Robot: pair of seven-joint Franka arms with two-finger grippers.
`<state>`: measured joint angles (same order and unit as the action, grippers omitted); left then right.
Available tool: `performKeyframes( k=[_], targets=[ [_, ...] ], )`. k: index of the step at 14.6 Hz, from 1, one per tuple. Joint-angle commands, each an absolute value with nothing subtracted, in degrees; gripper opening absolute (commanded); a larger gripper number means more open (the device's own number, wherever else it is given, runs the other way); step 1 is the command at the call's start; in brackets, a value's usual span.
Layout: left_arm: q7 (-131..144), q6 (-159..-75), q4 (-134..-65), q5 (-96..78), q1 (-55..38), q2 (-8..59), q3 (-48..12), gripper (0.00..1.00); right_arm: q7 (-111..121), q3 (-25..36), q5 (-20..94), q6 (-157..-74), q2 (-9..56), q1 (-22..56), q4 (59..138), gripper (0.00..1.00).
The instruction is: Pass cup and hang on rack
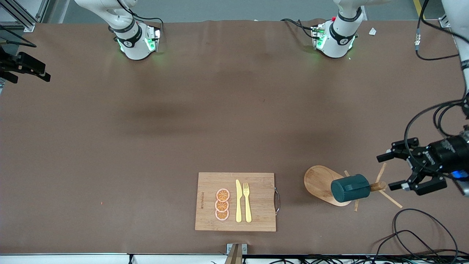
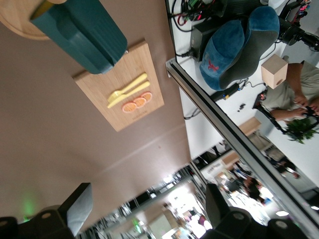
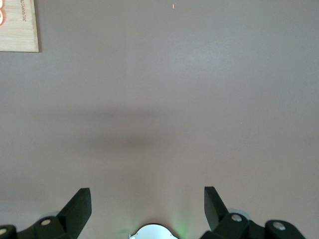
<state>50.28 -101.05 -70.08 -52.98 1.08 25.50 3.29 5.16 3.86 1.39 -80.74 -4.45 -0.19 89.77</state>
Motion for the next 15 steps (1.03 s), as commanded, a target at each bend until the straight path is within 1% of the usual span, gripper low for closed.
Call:
performKeyframes(
  k=[1, 4, 7, 9, 12, 13, 15],
  targets=[
    [50.1, -100.99, -71.81, -39.61, -2.01, 20.49, 3.34, 1.0, 5.71, 3.69, 1.67, -80.86, -5.8, -0.44, 91.14, 1.0],
    [49.66, -100.55, -72.24, -23.17, -6.58, 16.71, 3.17, 1.0, 5.8, 3.69, 1.67, -80.86, -5.8, -0.44, 91.14, 1.0],
    [39.6, -93.72, -72.77, -8.3, -6.86, 13.37, -0.69, 1.0, 5.71, 3.69, 1.67, -80.86, -5.8, -0.44, 91.14, 1.0],
    [30.98, -93.16, -75.39, -5.72, -6.95, 10.04, -0.53, 1.0, 5.71, 3.69, 1.67, -80.86, -5.8, -0.44, 91.14, 1.0],
    [19.72, -93.08, -83.56, -5.45, -5.11, 3.54, 0.09, 1.0, 5.8, 3.69, 1.67, -80.86, -5.8, -0.44, 91.14, 1.0],
    [16.56, -92.99, -85.06, -5.19, -4.14, 2.3, 0.0, 1.0, 5.8, 3.69, 1.67, -80.86, -5.8, -0.44, 91.14, 1.0],
    [13.28, -88.88, -85.96, -3.18, -4.22, 0.88, 0.0, 1.0, 5.8, 3.69, 1.67, -80.86, -5.8, -0.44, 91.14, 1.0]
  ],
)
